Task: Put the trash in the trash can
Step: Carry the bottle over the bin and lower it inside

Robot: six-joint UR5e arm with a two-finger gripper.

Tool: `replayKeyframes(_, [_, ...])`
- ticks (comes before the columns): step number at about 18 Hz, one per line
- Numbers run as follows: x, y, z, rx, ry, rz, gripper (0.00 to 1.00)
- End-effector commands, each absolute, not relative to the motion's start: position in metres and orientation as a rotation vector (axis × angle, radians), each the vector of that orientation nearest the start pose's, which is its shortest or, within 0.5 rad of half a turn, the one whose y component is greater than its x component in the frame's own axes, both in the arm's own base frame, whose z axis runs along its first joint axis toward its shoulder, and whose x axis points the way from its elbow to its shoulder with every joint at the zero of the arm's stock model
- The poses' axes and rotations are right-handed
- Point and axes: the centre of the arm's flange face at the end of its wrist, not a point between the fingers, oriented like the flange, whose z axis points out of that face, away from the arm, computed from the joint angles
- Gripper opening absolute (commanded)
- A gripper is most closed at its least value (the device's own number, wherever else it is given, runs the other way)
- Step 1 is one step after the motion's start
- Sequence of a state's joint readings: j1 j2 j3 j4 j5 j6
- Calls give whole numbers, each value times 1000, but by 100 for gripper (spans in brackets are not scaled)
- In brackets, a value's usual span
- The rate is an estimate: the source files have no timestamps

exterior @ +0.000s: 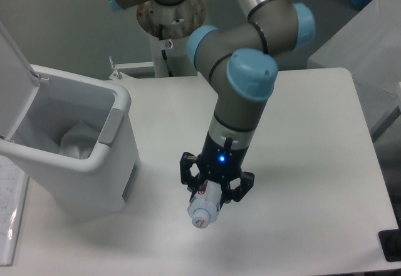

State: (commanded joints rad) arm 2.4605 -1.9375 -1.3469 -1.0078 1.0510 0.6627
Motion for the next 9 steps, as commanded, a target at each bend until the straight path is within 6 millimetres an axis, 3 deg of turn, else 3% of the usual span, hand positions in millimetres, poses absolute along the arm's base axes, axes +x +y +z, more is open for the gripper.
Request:
replayKeyframes(3, [-394, 562, 491, -2413, -97, -124, 41])
replayKeyframes(6, [-381, 562, 534, -2297, -29, -137, 41])
replayKeyframes(9, [-377, 555, 564, -2174, 2, -232, 41])
